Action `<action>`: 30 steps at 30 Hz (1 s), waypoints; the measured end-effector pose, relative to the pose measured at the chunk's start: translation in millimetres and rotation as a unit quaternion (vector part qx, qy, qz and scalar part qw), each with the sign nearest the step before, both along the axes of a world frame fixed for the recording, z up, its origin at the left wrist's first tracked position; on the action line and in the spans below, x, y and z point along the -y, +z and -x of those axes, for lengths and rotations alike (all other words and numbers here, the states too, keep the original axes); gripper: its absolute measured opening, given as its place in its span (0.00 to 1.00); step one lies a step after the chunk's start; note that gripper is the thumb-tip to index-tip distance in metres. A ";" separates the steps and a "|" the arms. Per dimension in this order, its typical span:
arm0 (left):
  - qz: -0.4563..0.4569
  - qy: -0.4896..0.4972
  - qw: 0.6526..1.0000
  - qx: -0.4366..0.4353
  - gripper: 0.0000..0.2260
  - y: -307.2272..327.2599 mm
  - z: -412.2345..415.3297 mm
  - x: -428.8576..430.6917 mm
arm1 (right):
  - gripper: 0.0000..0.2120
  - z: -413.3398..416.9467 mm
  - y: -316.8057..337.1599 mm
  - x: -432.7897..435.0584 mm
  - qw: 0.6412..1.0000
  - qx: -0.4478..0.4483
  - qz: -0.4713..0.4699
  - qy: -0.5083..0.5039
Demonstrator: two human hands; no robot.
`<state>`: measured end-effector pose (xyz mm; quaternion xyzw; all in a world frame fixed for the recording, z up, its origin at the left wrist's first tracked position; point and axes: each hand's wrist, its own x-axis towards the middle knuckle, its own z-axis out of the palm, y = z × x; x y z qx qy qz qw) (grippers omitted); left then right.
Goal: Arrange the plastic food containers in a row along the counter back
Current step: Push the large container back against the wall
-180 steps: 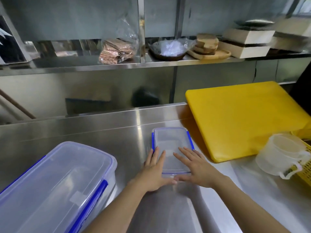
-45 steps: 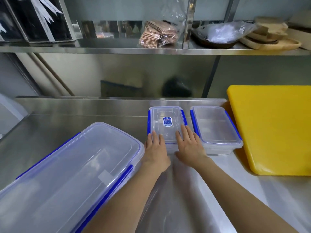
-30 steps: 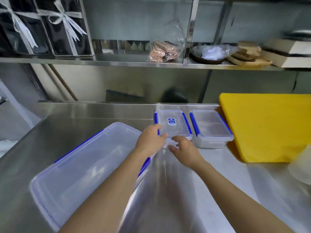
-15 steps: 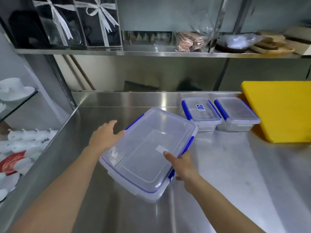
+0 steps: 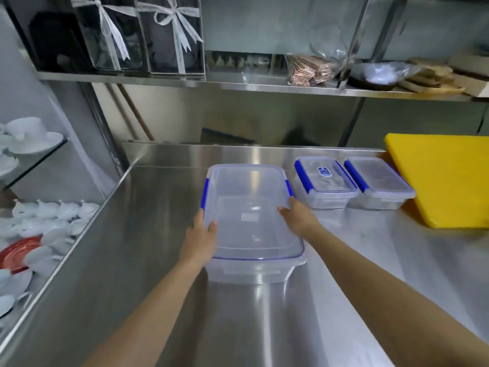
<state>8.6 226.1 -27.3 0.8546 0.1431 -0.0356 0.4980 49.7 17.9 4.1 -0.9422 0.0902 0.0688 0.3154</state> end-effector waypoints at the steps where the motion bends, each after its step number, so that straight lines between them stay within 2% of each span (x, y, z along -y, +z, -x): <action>1: -0.015 0.004 1.000 0.002 0.26 3.4 -0.1 3.1 | 0.23 -1.1 0.8 -1.7 0.998 0.003 0.059 0.011; 3: -0.090 -0.026 0.996 0.005 0.31 11.0 -0.5 3.0 | 0.32 5.4 8.3 -4.1 0.991 0.022 0.120 0.053; 5: -0.172 -0.137 0.975 0.020 0.40 15.9 0.0 -4.5 | 0.42 19.6 17.4 -3.0 0.983 0.014 0.112 0.145; 8: -0.239 -0.325 0.915 -0.009 0.54 24.0 4.2 -13.6 | 0.51 47.8 21.9 0.7 0.933 -0.031 0.153 0.326; 10: -0.290 -0.380 0.878 -0.004 0.55 23.4 4.5 -16.2 | 0.51 55.2 11.0 5.7 0.899 -0.004 0.214 0.382; 13: -0.340 -0.385 0.855 0.073 0.51 13.7 -2.4 -16.6 | 0.43 50.6 -8.6 11.2 0.871 0.122 0.288 0.380; 18: -0.350 -0.344 0.841 0.227 0.43 -1.5 -26.1 -21.1 | 0.38 19.3 -22.3 16.5 0.867 0.163 0.288 0.372; 22: -0.376 -0.337 0.833 0.225 0.39 -8.7 -56.7 -20.3 | 0.38 -13.3 -27.4 17.3 0.866 0.169 0.298 0.365; 30: -0.389 -0.333 0.834 0.206 0.45 -6.3 -109.2 -19.9 | 0.44 -66.3 -28.1 15.8 0.876 0.160 0.274 0.363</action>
